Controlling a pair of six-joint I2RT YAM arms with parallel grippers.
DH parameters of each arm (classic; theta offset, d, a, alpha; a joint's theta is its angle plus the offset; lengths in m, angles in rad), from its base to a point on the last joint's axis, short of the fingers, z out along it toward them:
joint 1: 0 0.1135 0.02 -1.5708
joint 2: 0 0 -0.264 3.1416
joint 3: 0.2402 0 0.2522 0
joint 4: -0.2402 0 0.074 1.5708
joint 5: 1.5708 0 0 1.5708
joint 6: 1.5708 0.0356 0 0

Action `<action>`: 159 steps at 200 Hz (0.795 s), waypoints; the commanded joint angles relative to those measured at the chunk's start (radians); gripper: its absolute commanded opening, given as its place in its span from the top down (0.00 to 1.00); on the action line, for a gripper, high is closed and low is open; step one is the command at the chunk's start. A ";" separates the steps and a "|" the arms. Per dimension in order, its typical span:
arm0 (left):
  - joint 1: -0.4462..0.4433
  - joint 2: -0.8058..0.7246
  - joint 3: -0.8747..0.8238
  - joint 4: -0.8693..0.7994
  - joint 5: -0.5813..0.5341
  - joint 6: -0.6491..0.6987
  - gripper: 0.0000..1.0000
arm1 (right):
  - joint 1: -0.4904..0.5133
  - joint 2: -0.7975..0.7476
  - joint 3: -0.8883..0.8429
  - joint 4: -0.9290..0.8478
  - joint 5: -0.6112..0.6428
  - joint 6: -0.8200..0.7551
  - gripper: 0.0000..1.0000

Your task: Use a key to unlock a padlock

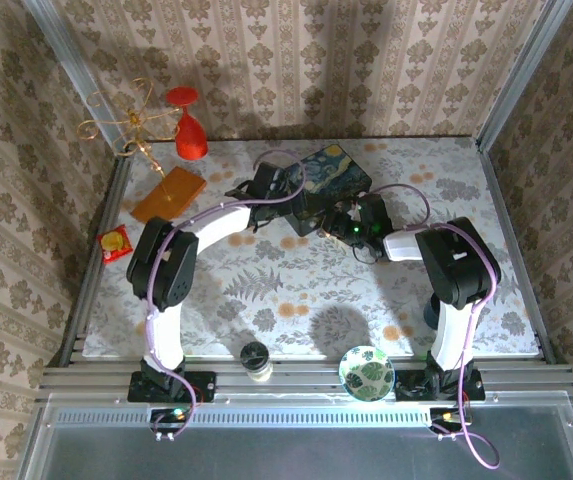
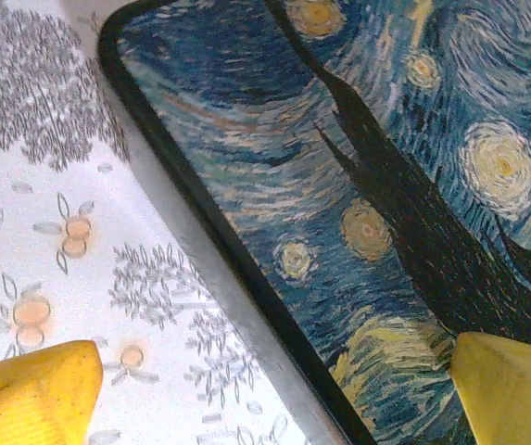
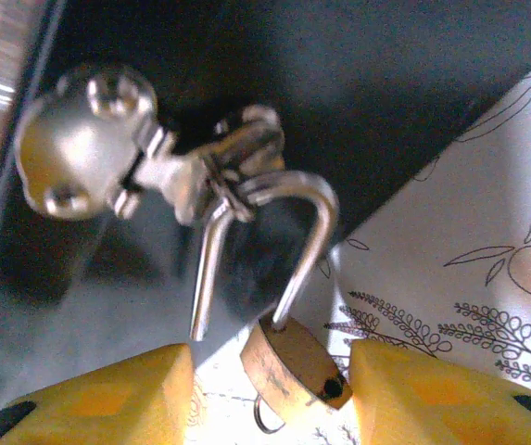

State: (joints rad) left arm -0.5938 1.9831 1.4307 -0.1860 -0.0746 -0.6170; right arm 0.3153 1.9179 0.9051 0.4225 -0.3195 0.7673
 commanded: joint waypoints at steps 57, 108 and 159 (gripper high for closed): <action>0.046 0.072 0.092 -0.070 -0.018 0.017 0.02 | 0.109 0.084 0.218 -0.642 0.241 -0.141 0.47; 0.052 0.089 0.133 -0.095 -0.002 0.023 0.01 | 0.143 0.091 0.248 -0.677 0.323 -0.105 0.50; 0.055 0.086 0.126 -0.090 -0.002 0.023 0.00 | 0.154 0.114 0.269 -0.689 0.369 -0.086 0.58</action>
State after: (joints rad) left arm -0.5491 2.0529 1.5448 -0.2386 -0.0673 -0.6094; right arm 0.4538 1.9686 1.1816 -0.0986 0.0174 0.6548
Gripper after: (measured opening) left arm 0.992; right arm 0.427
